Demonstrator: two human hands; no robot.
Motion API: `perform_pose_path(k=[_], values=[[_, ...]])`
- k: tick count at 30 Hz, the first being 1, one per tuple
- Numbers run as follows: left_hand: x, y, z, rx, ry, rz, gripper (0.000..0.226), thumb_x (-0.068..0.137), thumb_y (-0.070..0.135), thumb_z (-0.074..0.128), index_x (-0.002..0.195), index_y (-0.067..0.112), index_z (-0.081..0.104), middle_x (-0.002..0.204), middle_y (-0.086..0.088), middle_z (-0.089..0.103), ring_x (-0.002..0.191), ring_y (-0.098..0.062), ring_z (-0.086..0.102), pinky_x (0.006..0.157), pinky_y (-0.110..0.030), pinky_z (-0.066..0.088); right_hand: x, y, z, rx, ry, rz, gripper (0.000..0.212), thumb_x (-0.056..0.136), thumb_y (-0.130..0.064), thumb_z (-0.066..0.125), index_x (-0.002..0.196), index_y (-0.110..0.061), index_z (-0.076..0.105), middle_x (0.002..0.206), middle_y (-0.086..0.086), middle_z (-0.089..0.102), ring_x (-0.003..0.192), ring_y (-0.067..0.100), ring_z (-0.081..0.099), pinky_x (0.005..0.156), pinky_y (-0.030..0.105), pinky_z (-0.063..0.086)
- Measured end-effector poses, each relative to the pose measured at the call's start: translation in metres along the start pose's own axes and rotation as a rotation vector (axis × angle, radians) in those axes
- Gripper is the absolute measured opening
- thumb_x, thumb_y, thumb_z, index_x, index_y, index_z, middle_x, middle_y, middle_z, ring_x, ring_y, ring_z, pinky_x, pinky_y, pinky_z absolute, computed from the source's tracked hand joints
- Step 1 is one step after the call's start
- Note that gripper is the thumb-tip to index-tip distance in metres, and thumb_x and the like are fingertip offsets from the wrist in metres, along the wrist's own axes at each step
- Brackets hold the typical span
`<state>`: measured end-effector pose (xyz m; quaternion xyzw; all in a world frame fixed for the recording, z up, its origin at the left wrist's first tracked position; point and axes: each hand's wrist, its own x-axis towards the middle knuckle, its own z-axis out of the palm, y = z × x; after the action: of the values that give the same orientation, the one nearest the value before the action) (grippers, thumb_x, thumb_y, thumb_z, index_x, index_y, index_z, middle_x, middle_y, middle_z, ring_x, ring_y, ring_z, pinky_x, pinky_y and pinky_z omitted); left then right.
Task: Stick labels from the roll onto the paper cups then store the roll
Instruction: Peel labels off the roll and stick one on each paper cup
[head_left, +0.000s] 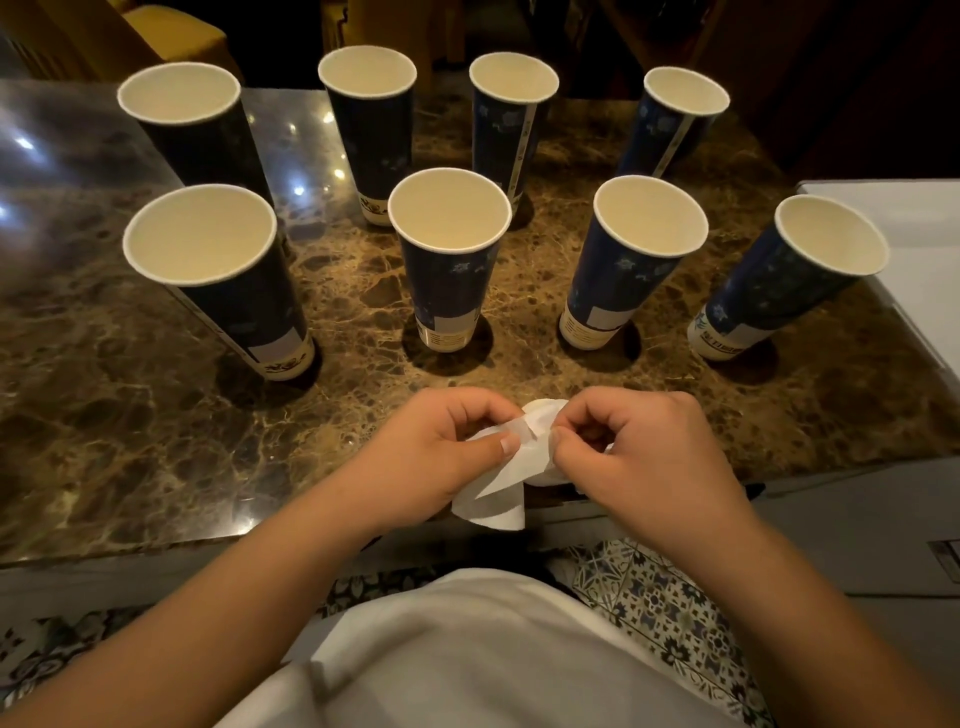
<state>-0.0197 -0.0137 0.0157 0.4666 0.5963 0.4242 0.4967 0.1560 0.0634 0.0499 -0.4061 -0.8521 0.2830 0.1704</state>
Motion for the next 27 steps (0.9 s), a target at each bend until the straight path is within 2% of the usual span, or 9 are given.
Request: perform_pose_path(k=[2, 4, 7, 11, 15, 18, 20, 23, 27], values=[[0.0, 0.002, 0.0, -0.021, -0.004, -0.013, 0.013, 0.09, 0.01, 0.062, 0.096, 0.013, 0.073, 0.095, -0.007, 0.073, 0.089, -0.027, 0.068, 0.081, -0.043, 0.054, 0.002, 0.003, -0.002, 0.072, -0.015, 0.079, 0.014, 0.078, -0.019, 0.068, 0.065, -0.026, 0.069, 0.058, -0.01, 0.063, 0.056, 0.006, 0.058, 0.053, 0.026, 0.05], [-0.001, 0.005, 0.001, -0.05, 0.004, -0.023, 0.015, 0.09, 0.01, 0.061, 0.098, 0.014, 0.073, 0.097, -0.008, 0.074, 0.092, -0.029, 0.068, 0.084, -0.046, 0.054, 0.004, 0.003, -0.005, 0.108, -0.029, 0.118, 0.014, 0.079, -0.021, 0.068, 0.066, -0.027, 0.069, 0.061, -0.011, 0.064, 0.058, 0.005, 0.057, 0.055, 0.027, 0.051], [-0.001, 0.008, 0.001, -0.054, 0.01, -0.039, 0.016, 0.089, 0.015, 0.061, 0.098, 0.017, 0.074, 0.097, -0.005, 0.074, 0.093, -0.03, 0.068, 0.087, -0.049, 0.054, 0.004, 0.0, -0.01, 0.094, -0.076, 0.084, 0.01, 0.081, -0.027, 0.067, 0.071, -0.028, 0.07, 0.065, -0.012, 0.066, 0.063, 0.006, 0.061, 0.061, 0.034, 0.056], [-0.003, 0.01, 0.003, -0.039, 0.016, -0.044, 0.017, 0.091, 0.009, 0.062, 0.093, 0.021, 0.075, 0.092, -0.003, 0.075, 0.091, -0.027, 0.07, 0.087, -0.052, 0.055, 0.001, -0.005, -0.012, 0.106, -0.112, 0.035, 0.01, 0.081, -0.035, 0.064, 0.076, -0.029, 0.07, 0.067, -0.012, 0.067, 0.065, 0.006, 0.062, 0.059, 0.033, 0.056], [-0.005, 0.01, 0.004, -0.009, 0.037, -0.045, 0.016, 0.091, 0.007, 0.063, 0.094, 0.018, 0.074, 0.092, -0.009, 0.074, 0.091, -0.032, 0.068, 0.086, -0.056, 0.055, -0.001, -0.007, -0.012, 0.126, -0.121, -0.007, 0.026, 0.078, -0.05, 0.058, 0.083, -0.029, 0.073, 0.07, -0.014, 0.068, 0.068, 0.004, 0.063, 0.058, 0.025, 0.053], [-0.006, 0.011, 0.004, 0.004, 0.035, -0.03, 0.012, 0.09, 0.009, 0.066, 0.093, 0.016, 0.074, 0.09, -0.015, 0.073, 0.088, -0.037, 0.067, 0.082, -0.059, 0.054, -0.002, -0.005, -0.009, 0.017, -0.045, -0.105, 0.038, 0.075, -0.061, 0.058, 0.084, -0.027, 0.069, 0.072, -0.013, 0.066, 0.069, 0.006, 0.063, 0.057, 0.031, 0.055], [-0.007, 0.014, 0.005, 0.021, 0.004, 0.0, 0.011, 0.09, 0.012, 0.066, 0.093, 0.018, 0.075, 0.088, -0.017, 0.072, 0.083, -0.041, 0.063, 0.078, -0.058, 0.052, -0.003, -0.005, -0.008, -0.068, -0.012, -0.194, 0.033, 0.079, -0.056, 0.06, 0.084, -0.025, 0.069, 0.072, -0.013, 0.065, 0.068, 0.006, 0.061, 0.055, 0.034, 0.054], [-0.009, 0.017, 0.005, 0.028, -0.024, 0.027, 0.013, 0.092, 0.015, 0.065, 0.097, 0.017, 0.076, 0.091, -0.015, 0.073, 0.088, -0.04, 0.063, 0.083, -0.055, 0.052, -0.004, -0.006, -0.008, -0.147, 0.009, -0.282, 0.027, 0.087, -0.045, 0.056, 0.086, -0.023, 0.072, 0.072, -0.012, 0.066, 0.065, 0.006, 0.059, 0.054, 0.032, 0.052], [-0.008, 0.015, 0.005, -0.064, -0.001, -0.07, 0.012, 0.089, 0.018, 0.065, 0.091, 0.016, 0.077, 0.092, -0.016, 0.073, 0.088, -0.037, 0.064, 0.083, -0.05, 0.053, -0.005, -0.005, -0.006, -0.192, 0.033, -0.336, 0.019, 0.091, -0.03, 0.058, 0.086, -0.019, 0.073, 0.072, -0.008, 0.068, 0.064, 0.006, 0.06, 0.054, 0.03, 0.051]])
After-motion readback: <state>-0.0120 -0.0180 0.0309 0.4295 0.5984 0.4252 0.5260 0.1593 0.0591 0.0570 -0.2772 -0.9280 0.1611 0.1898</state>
